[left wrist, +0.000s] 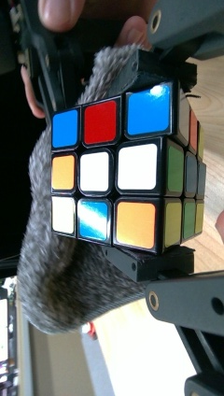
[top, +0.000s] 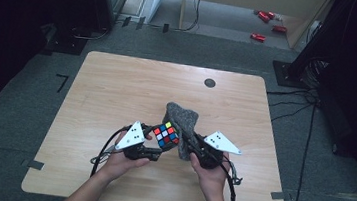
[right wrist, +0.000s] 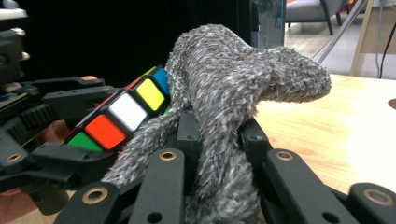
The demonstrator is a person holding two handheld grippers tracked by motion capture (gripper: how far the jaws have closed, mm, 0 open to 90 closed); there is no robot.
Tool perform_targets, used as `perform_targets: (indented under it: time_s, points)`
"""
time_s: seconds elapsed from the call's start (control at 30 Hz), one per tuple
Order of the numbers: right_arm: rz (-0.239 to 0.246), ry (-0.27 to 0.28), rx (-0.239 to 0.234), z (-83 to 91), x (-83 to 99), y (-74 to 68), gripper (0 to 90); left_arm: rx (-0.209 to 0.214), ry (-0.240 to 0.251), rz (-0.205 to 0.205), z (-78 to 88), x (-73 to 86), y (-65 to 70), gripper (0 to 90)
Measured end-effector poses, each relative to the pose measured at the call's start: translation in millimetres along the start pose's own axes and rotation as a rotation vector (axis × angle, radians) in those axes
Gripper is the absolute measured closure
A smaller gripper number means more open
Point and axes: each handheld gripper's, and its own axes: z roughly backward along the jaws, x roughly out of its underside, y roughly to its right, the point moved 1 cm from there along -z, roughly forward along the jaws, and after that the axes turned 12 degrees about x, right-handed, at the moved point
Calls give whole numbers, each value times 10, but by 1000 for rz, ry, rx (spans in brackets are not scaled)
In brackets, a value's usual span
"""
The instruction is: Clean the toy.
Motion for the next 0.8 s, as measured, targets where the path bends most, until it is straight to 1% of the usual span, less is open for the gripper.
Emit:
perform_targets:
  time_s: [0.07,0.1,0.13,0.2,0.23,0.27,0.3,0.33,0.37,0.4,0.43,0.5,0.53,0.6,0.67,0.7,0.73,0.8]
  points:
    - [8,7,-2,18,-27,-24,766,3,2,24,6,5,-22,350]
    - [12,10,-6,30,-45,-39,765,5,-4,25,5,10,-26,350]
    - [17,17,-15,44,-63,-52,765,6,-15,21,-4,18,-21,350]
    - [7,42,-54,73,-103,-84,764,20,-40,7,-36,33,9,350]
    - [11,56,-63,91,-120,-103,765,25,-49,-3,-50,35,30,350]
    - [24,70,-62,101,-131,-117,765,22,-51,-11,-58,31,43,350]
    - [30,74,-57,105,-134,-117,765,20,-49,-11,-58,24,47,350]
    - [20,68,-61,101,-127,-99,765,23,-44,-5,-48,15,43,350]
    - [10,54,-56,88,-110,-73,765,27,-25,7,-35,4,37,350]
    - [11,37,-44,67,-80,-48,765,28,-16,15,-19,-9,27,350]
    - [10,26,-34,41,-43,-20,765,21,-14,19,-7,-16,16,350]
    - [-9,-3,-32,5,19,33,765,-5,-18,16,12,-23,-7,350]
    - [-5,0,-41,-1,36,51,765,-18,-18,22,21,-27,-23,349]
    - [-6,13,-74,-3,47,67,766,-43,-11,48,43,-33,-66,348]
    - [-24,11,-99,-7,49,79,765,-55,13,89,73,-42,-111,349]
    - [-21,13,-105,-14,54,75,764,-56,25,108,90,-49,-131,349]
    - [-6,14,-107,-22,63,69,763,-57,39,128,110,-57,-150,349]
    - [16,20,-115,-28,85,36,759,-60,51,154,137,-73,-169,348]
